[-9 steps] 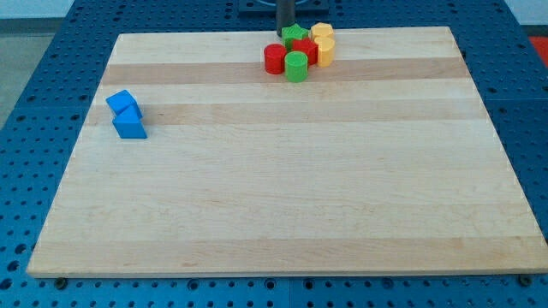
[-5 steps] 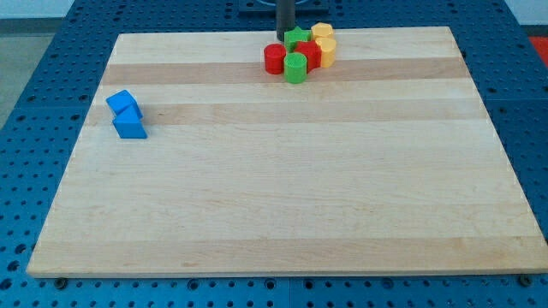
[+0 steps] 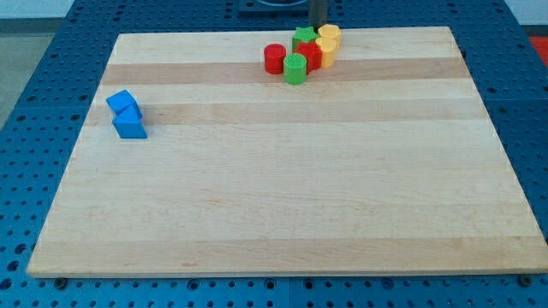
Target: Move the yellow heart to the right of the blue triangle
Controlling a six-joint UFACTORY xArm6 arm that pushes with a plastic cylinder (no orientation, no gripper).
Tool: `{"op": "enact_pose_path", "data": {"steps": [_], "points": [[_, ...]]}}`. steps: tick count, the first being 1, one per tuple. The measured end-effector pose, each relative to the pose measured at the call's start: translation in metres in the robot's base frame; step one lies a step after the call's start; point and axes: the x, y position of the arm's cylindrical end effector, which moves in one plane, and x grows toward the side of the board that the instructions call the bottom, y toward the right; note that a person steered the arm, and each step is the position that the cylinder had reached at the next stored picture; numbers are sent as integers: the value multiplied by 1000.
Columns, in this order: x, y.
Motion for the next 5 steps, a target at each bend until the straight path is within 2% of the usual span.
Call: {"op": "enact_pose_path", "data": {"steps": [2,5], "points": [[0,3],[28,3]]}}
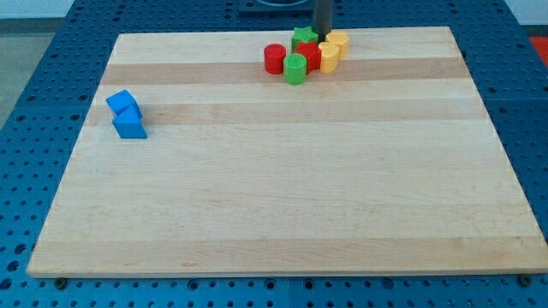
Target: Move the yellow heart to the right of the blue triangle
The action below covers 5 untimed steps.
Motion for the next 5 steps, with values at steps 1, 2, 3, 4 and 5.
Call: {"op": "enact_pose_path", "data": {"steps": [1,2,3,4,5], "points": [[7,3],[25,6],[37,7],[53,7],[71,8]]}}
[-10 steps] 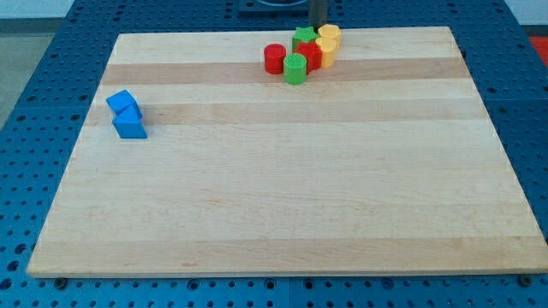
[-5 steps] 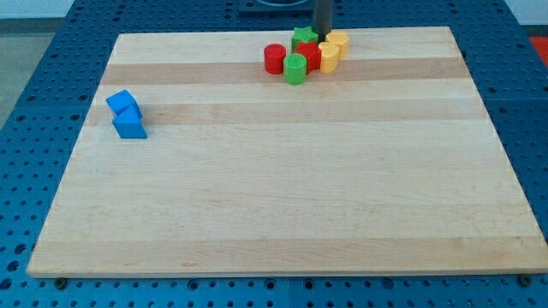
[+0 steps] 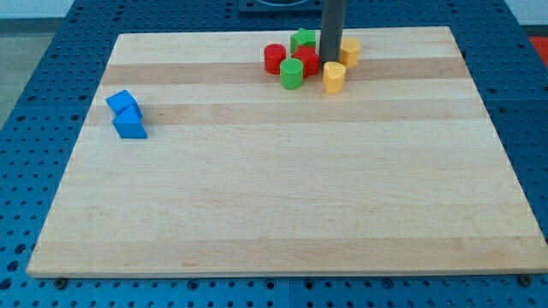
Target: Move the yellow heart to the right of the blue triangle
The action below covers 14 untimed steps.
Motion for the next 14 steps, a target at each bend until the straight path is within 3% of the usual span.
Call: {"op": "enact_pose_path", "data": {"steps": [4,6,8,11,14], "points": [[55,58],[78,58],[79,11],[127,-45],[145,-125]]}}
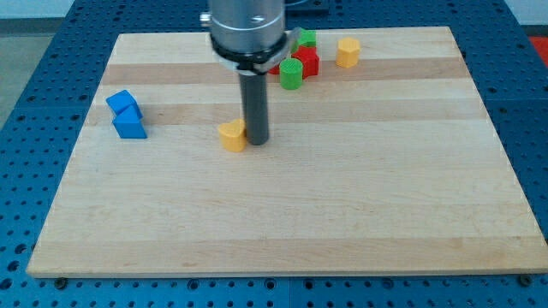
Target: Move the yellow heart to the right of the blue triangle
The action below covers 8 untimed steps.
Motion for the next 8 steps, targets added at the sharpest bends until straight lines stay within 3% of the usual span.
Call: {"op": "enact_pose_path", "data": {"steps": [2,4,8], "points": [[6,-65],[44,-92],[13,-98]]}}
